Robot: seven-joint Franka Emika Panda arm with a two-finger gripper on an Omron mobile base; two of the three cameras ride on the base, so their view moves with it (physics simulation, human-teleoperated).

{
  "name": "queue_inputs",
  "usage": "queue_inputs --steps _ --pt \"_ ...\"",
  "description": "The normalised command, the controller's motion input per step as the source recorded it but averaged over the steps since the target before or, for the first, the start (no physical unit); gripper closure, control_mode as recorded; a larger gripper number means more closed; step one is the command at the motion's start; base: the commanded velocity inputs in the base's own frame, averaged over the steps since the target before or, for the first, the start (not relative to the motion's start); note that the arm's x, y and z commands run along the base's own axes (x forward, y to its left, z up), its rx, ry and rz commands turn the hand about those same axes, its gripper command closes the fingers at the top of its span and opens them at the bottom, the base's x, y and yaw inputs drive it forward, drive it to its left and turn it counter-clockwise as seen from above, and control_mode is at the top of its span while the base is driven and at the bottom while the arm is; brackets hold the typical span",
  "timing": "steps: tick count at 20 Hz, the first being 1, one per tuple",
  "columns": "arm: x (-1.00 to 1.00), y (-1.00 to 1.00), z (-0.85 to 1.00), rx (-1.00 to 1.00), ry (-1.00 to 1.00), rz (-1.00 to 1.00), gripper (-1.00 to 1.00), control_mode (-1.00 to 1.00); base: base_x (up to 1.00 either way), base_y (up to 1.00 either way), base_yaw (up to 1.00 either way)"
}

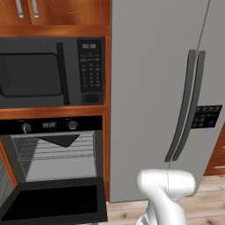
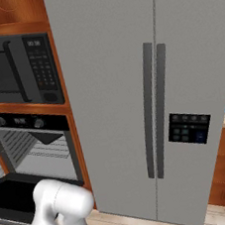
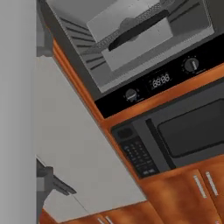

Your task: Take the baked cake out of the oven and place it on the plate for cooling. Then close the oven door.

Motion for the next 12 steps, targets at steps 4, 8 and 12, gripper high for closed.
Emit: queue_inputs --steps 4,8,12 --pt "0.57 0.0 -0.74 -0.14 0.0 0.0 -1.0 -1.0 0.0 0.0 0.0" --pt "0.6 0.0 -0.63 -0.11 -0.01 0.0 -1.0 -1.0 0.0 0.0 0.0" --pt "0.6 0.02 -0.63 -0.11 -0.03 0.0 -1.0 -1.0 0.0 0.0 0.0"
